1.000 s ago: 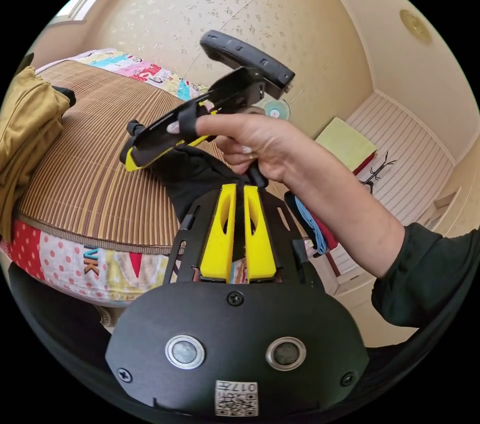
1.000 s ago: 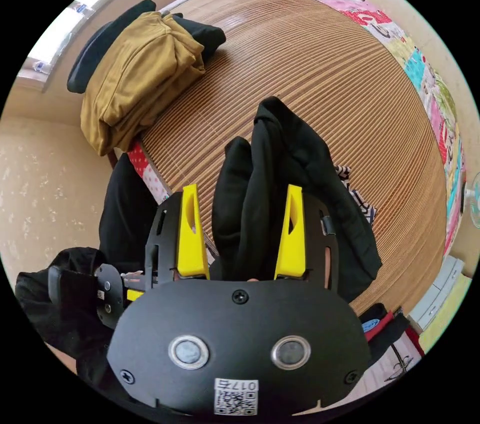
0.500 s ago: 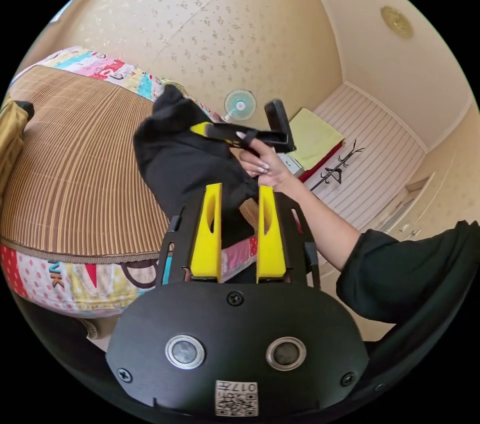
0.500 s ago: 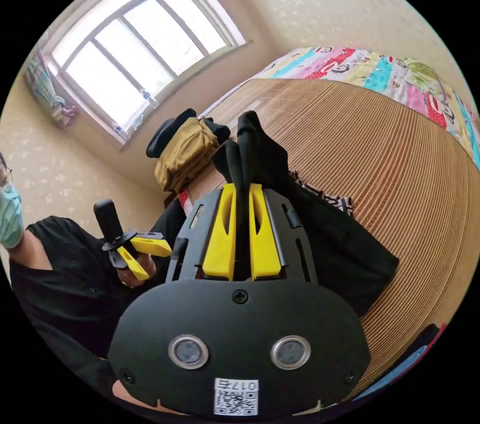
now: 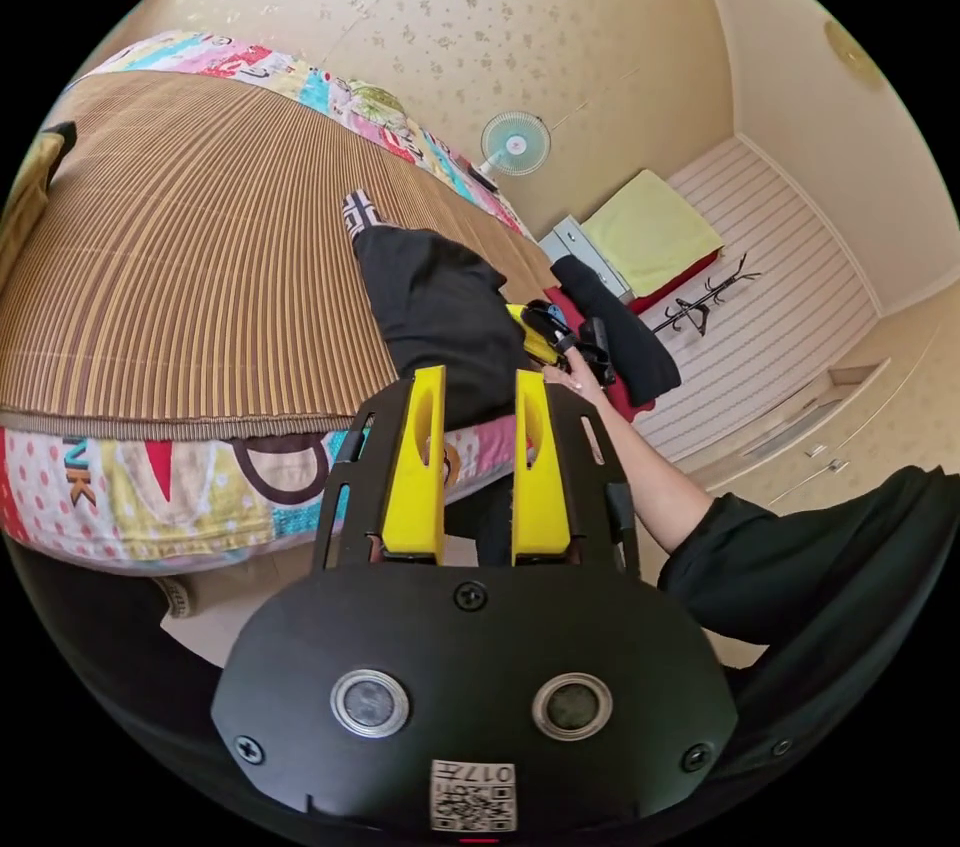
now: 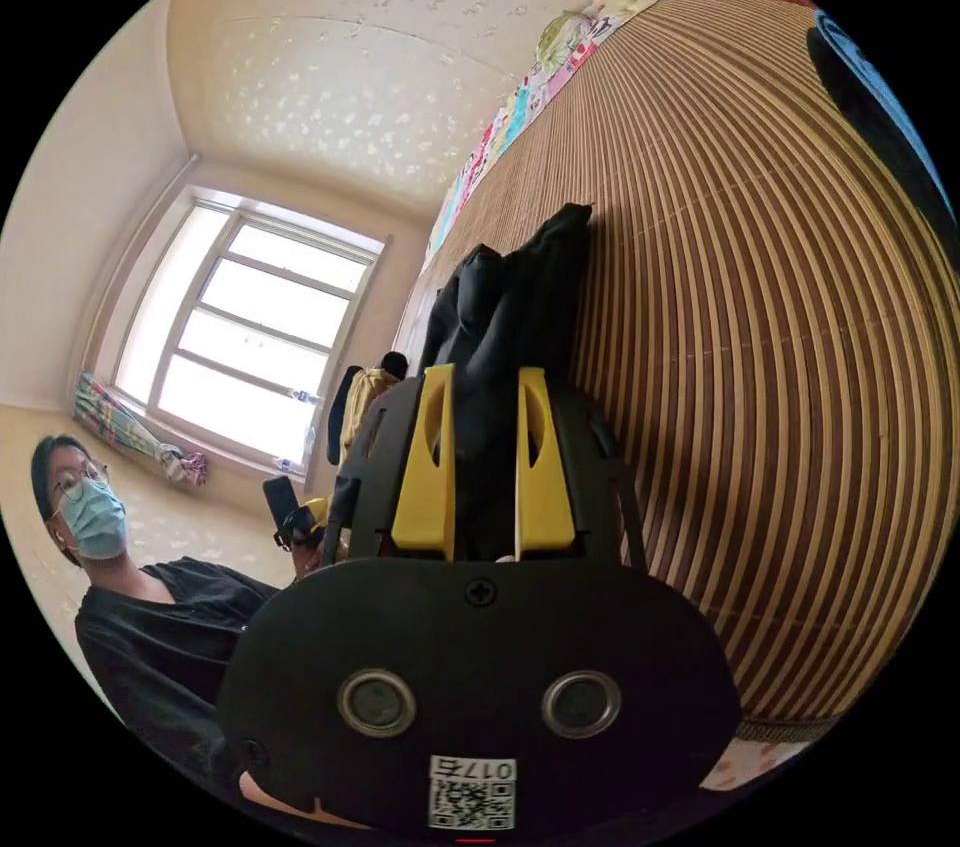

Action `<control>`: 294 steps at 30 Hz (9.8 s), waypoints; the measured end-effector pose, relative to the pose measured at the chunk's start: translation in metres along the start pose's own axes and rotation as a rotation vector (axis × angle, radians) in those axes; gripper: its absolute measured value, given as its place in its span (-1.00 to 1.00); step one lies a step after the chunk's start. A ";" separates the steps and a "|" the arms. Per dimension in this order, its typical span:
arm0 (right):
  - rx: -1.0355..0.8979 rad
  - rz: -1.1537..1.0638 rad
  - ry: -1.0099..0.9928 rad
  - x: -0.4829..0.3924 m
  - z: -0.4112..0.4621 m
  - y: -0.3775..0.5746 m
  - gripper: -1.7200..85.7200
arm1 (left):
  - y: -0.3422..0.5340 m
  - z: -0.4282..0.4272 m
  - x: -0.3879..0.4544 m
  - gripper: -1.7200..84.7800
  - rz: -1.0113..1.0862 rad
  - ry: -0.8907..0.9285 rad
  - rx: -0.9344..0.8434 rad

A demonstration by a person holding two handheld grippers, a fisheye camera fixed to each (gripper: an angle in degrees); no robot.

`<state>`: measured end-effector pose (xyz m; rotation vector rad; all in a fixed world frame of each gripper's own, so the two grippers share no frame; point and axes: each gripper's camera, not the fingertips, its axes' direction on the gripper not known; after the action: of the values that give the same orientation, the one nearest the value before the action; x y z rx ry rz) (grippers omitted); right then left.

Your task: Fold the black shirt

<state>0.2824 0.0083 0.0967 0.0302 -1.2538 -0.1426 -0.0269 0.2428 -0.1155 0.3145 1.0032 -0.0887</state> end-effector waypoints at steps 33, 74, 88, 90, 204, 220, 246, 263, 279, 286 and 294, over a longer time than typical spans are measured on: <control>-0.171 -0.161 0.329 -0.067 -0.109 0.132 -0.90 | -0.018 0.055 -0.085 -0.89 0.048 0.079 -0.268; 0.034 0.478 -0.470 0.017 -0.202 0.108 -0.75 | -0.075 -0.041 -0.163 -0.87 -0.112 0.591 -0.137; -0.031 -0.044 -0.644 -0.151 -0.225 0.084 -0.91 | -0.104 -0.189 -0.115 -0.87 0.048 0.827 0.090; -0.072 0.005 -0.641 -0.144 -0.206 0.071 -0.92 | -0.114 -0.188 -0.132 -0.88 -0.012 0.785 0.087; -0.182 -0.345 0.705 -0.228 0.292 -0.021 -0.94 | 0.004 -0.023 -0.070 -0.84 0.274 -0.100 -0.261; -0.138 -0.358 0.682 -0.231 0.241 0.018 -0.95 | 0.016 -0.038 -0.047 -0.80 0.483 -0.188 -0.237; 0.049 -0.165 0.118 -0.146 -0.113 0.162 -0.95 | 0.006 -0.085 -0.171 -0.77 -0.115 -0.170 -0.172; -0.193 0.484 -0.343 -0.048 -0.086 0.154 -0.54 | 0.015 -0.113 -0.188 -0.91 -0.141 0.153 -0.067; 0.037 0.526 -0.374 -0.076 -0.125 0.145 -0.87 | 0.017 -0.179 -0.123 -0.89 0.011 0.207 0.106; 0.009 0.236 -0.407 -0.182 -0.168 0.127 -0.93 | -0.011 -0.237 -0.054 -0.89 0.206 0.231 0.280; -0.069 0.043 -0.223 -0.240 -0.218 0.088 -0.94 | -0.045 -0.196 0.018 -0.90 0.364 0.184 0.277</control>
<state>0.4243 0.1130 -0.1897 -0.0738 -1.4698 -0.1553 -0.1867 0.2601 -0.2374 0.7646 1.1013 0.1359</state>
